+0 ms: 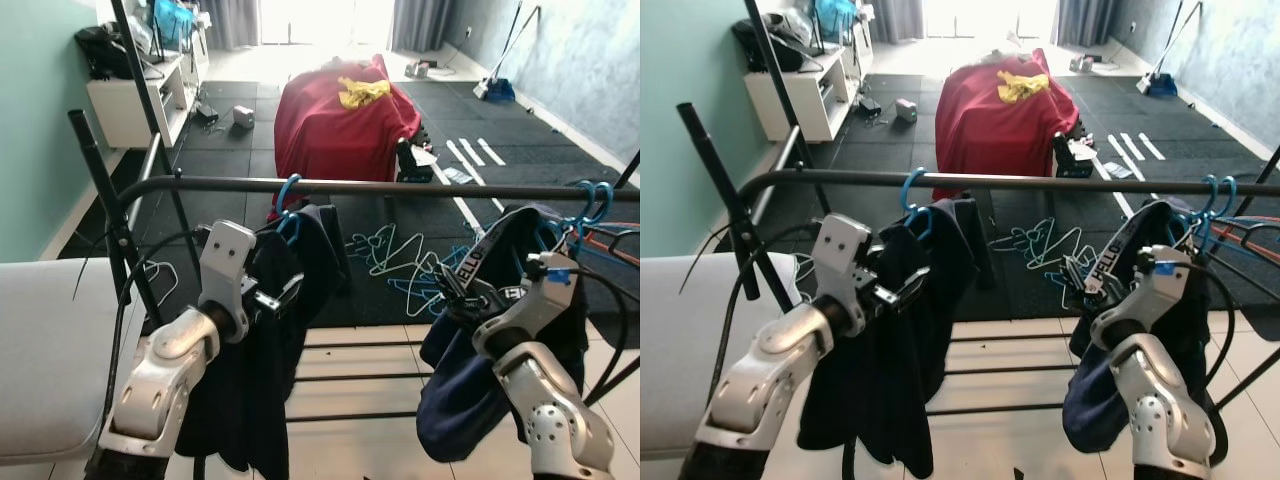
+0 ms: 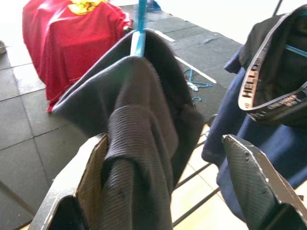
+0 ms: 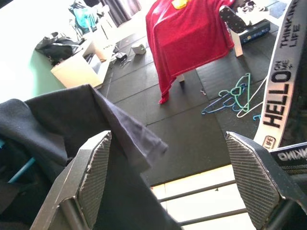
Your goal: Hang hanger
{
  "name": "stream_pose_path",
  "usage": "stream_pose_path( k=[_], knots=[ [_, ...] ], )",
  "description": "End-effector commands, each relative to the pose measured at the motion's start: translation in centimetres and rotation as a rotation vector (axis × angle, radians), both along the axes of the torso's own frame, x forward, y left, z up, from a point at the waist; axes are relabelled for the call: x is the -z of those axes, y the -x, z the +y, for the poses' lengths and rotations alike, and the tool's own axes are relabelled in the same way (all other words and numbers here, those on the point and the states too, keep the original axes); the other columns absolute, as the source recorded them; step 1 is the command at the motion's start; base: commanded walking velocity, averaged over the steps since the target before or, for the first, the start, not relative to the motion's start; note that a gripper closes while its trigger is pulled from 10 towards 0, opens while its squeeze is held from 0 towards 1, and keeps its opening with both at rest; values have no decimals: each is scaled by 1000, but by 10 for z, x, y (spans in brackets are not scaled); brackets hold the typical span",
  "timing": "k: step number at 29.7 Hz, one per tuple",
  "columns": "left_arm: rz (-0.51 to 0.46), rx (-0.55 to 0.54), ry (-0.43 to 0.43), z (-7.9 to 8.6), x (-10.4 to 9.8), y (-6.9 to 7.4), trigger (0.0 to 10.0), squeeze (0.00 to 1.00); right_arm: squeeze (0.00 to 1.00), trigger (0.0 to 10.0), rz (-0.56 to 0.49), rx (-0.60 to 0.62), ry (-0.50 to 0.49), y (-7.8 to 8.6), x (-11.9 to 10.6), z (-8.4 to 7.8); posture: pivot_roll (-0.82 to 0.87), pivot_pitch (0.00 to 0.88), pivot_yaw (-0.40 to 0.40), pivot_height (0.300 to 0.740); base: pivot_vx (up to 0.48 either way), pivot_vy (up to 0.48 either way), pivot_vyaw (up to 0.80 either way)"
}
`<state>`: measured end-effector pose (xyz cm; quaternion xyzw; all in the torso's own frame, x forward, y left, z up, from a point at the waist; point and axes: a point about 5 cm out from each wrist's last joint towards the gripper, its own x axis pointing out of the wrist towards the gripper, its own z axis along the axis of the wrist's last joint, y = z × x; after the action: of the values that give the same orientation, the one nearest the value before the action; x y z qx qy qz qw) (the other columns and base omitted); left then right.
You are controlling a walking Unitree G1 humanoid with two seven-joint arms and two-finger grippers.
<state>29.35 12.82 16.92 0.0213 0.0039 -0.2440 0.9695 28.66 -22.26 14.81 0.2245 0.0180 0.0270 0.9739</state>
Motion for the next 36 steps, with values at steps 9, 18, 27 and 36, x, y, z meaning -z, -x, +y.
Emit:
stream_pose_path(
  k=[9, 18, 27, 36],
  knots=[
    [134, -206, -84, 44, 42, 20, 10000, 1000, 0, 10000, -1, 33, 206, -3, -14, -24, -39, 93, -38, 740, 0, 0, 0],
    [95, -290, -100, 58, 37, 16, 10000, 0, 0, 10000, 33, 134, 303, -3, -24, -52, -43, 96, -38, 740, 0, 0, -228],
    [89, -467, -69, 83, 37, 20, 10000, 0, 0, 10000, 10, 100, 321, -1, -30, -50, -44, 98, -34, 740, 0, -321, -178],
    [106, -525, -86, 93, 45, 23, 10000, 0, 0, 10000, -11, 78, 397, -2, -46, -50, -47, 90, -34, 740, 0, -480, 0]
  ],
)
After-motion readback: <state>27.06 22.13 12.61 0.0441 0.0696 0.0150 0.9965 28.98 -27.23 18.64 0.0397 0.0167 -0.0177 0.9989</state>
